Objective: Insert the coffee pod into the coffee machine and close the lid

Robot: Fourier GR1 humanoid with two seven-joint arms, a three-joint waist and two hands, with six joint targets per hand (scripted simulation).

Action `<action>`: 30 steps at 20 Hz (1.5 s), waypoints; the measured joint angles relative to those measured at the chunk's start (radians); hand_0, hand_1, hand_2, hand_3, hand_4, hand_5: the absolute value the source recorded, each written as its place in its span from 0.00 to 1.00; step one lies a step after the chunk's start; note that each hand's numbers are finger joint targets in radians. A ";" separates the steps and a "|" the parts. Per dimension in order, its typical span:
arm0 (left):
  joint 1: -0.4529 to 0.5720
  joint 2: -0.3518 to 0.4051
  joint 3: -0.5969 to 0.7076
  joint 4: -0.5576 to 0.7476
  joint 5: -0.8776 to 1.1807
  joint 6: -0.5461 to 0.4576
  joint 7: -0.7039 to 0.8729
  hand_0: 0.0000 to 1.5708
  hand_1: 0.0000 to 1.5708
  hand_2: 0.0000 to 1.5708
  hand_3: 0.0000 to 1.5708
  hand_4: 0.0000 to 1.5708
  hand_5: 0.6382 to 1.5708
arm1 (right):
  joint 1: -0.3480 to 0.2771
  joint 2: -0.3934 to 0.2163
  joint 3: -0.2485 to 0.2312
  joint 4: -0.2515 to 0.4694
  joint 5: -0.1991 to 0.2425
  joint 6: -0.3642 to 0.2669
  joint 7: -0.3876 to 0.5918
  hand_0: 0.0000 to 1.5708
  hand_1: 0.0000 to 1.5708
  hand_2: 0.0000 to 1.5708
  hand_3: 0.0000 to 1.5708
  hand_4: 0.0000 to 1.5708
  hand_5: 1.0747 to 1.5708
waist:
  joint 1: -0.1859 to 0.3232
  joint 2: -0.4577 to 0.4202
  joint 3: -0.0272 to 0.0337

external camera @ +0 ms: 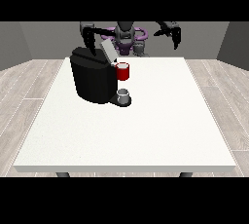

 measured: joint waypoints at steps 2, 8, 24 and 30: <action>0.007 0.008 0.002 -0.032 0.010 0.006 0.014 0.00 0.00 0.00 0.00 0.23 1.00 | -0.013 0.006 0.008 0.010 0.006 -0.003 -0.017 0.00 0.00 0.00 0.00 0.00 1.00 | -0.008 0.017 -0.0001; 0.055 0.016 -0.014 -0.119 0.025 0.018 0.043 0.00 0.00 0.00 0.00 0.20 1.00 | -0.050 0.009 0.025 0.036 0.020 0.002 -0.051 0.00 0.00 0.00 0.00 0.11 1.00 | -0.007 0.043 -0.0020; 0.037 0.051 -0.016 -0.123 0.018 0.041 0.024 0.00 0.00 0.00 0.00 0.25 1.00 | -0.247 -0.010 0.074 0.055 0.093 -0.028 0.028 0.00 0.00 0.00 0.00 0.00 1.00 | 0.006 0.136 0.0047; 0.006 0.052 -0.023 -0.122 0.018 0.044 0.036 0.00 0.00 0.00 0.00 0.21 1.00 | -0.270 -0.005 0.091 0.043 0.121 -0.061 0.086 0.00 0.00 0.00 0.00 0.06 1.00 | 0.019 0.151 0.0117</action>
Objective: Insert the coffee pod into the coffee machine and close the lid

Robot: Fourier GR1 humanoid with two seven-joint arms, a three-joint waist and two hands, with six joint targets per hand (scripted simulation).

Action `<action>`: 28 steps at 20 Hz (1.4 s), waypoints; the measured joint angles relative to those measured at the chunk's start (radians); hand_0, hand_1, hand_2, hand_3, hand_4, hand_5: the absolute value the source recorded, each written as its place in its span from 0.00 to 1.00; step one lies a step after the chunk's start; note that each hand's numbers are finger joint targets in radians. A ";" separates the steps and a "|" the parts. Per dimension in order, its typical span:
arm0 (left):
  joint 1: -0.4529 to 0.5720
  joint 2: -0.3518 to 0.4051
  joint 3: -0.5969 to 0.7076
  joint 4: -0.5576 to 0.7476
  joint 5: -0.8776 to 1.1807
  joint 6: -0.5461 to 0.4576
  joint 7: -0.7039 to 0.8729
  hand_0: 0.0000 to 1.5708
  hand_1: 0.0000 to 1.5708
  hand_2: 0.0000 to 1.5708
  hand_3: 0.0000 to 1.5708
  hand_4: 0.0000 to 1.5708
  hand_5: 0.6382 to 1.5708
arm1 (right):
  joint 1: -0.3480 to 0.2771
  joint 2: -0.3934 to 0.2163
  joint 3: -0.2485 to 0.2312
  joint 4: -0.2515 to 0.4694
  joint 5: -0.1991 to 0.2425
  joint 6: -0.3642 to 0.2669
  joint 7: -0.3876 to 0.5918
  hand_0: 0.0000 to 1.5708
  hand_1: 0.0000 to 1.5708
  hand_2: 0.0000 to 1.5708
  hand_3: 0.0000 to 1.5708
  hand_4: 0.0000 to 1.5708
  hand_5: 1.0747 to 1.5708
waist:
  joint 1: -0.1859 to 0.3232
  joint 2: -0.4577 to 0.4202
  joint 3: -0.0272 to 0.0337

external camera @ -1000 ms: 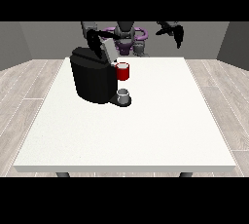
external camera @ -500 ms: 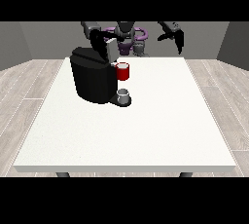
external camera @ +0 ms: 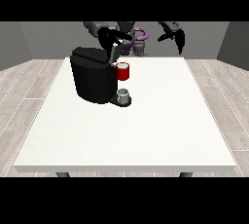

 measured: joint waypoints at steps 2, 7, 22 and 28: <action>-0.002 -0.006 -0.017 -0.003 -0.004 -0.007 0.003 0.00 0.00 0.00 0.00 0.21 1.00 | -0.015 -0.004 -0.002 -0.003 0.006 -0.024 0.051 0.00 0.00 0.00 0.00 0.13 1.00 | 0.024 0.005 0.0044; -0.024 -0.007 -0.025 0.004 -0.007 -0.010 -0.013 0.00 0.00 0.00 0.00 0.24 1.00 | -0.126 0.000 0.050 -0.020 0.057 -0.017 0.016 0.00 0.00 0.00 0.00 0.15 1.00 | 0.083 0.036 -0.0070; -0.077 0.015 -0.032 -0.048 0.034 -0.052 -0.009 0.00 0.00 0.00 0.00 0.25 1.00 | -0.385 -0.013 0.041 0.126 0.137 -0.034 -0.028 0.00 0.00 0.00 0.00 0.00 1.00 | 0.190 0.132 -0.0123; -0.096 0.032 -0.017 -0.057 0.062 -0.074 -0.017 0.00 0.00 0.00 0.00 0.16 1.00 | -0.449 -0.021 0.024 0.179 0.146 -0.032 -0.054 0.00 0.00 0.00 0.00 0.00 1.00 | 0.216 0.176 -0.0124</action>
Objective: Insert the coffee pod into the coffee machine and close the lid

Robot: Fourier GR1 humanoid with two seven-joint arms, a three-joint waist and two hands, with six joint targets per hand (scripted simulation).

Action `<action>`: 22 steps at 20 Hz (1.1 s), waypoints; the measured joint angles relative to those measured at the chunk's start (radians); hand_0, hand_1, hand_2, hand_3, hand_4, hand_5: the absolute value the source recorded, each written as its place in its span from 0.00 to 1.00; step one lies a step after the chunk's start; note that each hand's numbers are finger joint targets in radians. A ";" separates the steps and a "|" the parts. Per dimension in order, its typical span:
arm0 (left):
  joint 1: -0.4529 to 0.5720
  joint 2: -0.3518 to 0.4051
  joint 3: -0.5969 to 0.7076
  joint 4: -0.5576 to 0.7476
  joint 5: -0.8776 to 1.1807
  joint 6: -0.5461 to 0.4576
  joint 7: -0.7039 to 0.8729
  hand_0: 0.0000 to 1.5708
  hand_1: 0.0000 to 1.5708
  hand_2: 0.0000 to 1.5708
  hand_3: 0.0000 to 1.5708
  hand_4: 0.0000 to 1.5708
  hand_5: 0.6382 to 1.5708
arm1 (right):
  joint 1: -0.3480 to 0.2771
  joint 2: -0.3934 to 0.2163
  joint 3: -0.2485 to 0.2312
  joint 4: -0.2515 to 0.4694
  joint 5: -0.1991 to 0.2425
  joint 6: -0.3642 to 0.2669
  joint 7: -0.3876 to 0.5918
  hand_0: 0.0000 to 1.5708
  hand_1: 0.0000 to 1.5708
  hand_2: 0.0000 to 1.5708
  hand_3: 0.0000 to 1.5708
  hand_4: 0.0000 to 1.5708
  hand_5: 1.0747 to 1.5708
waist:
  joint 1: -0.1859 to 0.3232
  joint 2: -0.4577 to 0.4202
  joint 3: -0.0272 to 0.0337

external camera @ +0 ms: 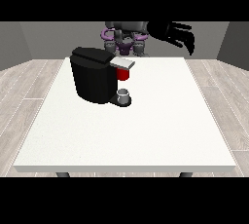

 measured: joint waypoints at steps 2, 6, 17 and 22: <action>-0.010 -0.001 -0.004 -0.012 0.011 -0.009 0.018 0.00 0.00 0.00 0.00 0.14 1.00 | -0.019 0.001 -0.012 0.023 0.001 -0.012 -0.006 0.00 0.00 0.00 0.00 0.00 1.00 | 0.018 0.011 -0.0001; -0.037 0.004 0.000 -0.019 0.014 -0.004 0.024 0.00 0.00 0.00 0.00 0.21 1.00 | -0.047 0.011 -0.030 0.052 -0.008 -0.019 -0.031 0.00 0.00 0.00 0.00 0.08 1.00 | 0.024 0.044 -0.0001; 0.004 0.006 -0.003 0.001 0.010 -0.005 -0.011 0.00 0.00 0.00 0.00 0.16 1.00 | -0.029 0.087 -0.028 0.072 -0.027 -0.007 -0.124 0.00 0.00 0.00 0.00 0.11 1.00 | -0.024 0.016 0.0002; 0.068 0.000 0.006 0.034 0.013 0.000 -0.011 0.00 0.00 0.00 0.00 0.17 1.00 | 0.084 0.159 0.022 0.033 -0.069 0.019 -0.202 0.00 0.00 0.00 0.00 0.17 1.00 | -0.085 -0.079 0.0002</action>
